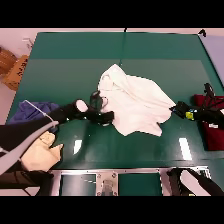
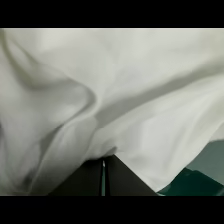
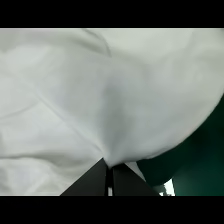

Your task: Fold the shirts.

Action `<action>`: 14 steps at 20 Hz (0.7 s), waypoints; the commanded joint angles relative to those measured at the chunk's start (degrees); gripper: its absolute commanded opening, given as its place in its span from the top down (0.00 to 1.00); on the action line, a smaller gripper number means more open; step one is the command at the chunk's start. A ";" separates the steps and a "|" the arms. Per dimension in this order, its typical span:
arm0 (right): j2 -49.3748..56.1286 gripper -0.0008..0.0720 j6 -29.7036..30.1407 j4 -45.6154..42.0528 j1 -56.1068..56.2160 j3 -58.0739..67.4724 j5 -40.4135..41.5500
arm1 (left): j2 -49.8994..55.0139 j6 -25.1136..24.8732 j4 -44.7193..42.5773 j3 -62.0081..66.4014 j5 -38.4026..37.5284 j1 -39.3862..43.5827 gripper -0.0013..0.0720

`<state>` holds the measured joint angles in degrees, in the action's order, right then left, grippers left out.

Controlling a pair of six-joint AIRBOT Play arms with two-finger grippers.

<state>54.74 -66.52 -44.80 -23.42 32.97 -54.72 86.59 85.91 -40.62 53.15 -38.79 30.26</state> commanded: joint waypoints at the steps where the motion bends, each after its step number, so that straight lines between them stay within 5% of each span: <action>1: -4.17 0.97 -3.56 0.42 5.60 -4.66 -2.51 | -0.04 -3.48 -9.09 4.22 -10.45 -11.13 0.94; 4: -6.67 0.96 -8.61 0.39 13.33 -10.16 -2.34 | -0.02 -3.52 -16.83 8.31 -14.84 -18.97 0.94; 7: -6.62 0.63 -10.05 0.35 15.72 -10.47 -2.58 | 0.04 -6.62 -17.94 10.73 -15.69 -24.33 0.94; 9: -6.62 0.58 -10.05 -0.07 12.44 -8.17 -3.76 | 0.04 -7.91 -17.94 12.46 -15.87 -27.10 0.94; 12: -6.60 0.34 -10.03 -2.45 1.14 -4.39 -4.48 | 0.04 -8.63 -17.90 15.37 -19.06 -31.08 0.94; 13: -6.25 0.34 -9.99 -2.40 -3.19 -3.82 -4.22 | 0.02 -10.12 -17.90 16.04 -20.48 -32.13 0.89; 14: -5.14 0.34 -9.92 -2.40 -6.56 -3.52 -4.22 | 0.02 -11.30 -17.88 16.35 -21.81 -33.00 0.56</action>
<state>48.62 -76.07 -46.17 -21.39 27.64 -58.43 86.59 77.47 -58.00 67.51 -56.82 0.62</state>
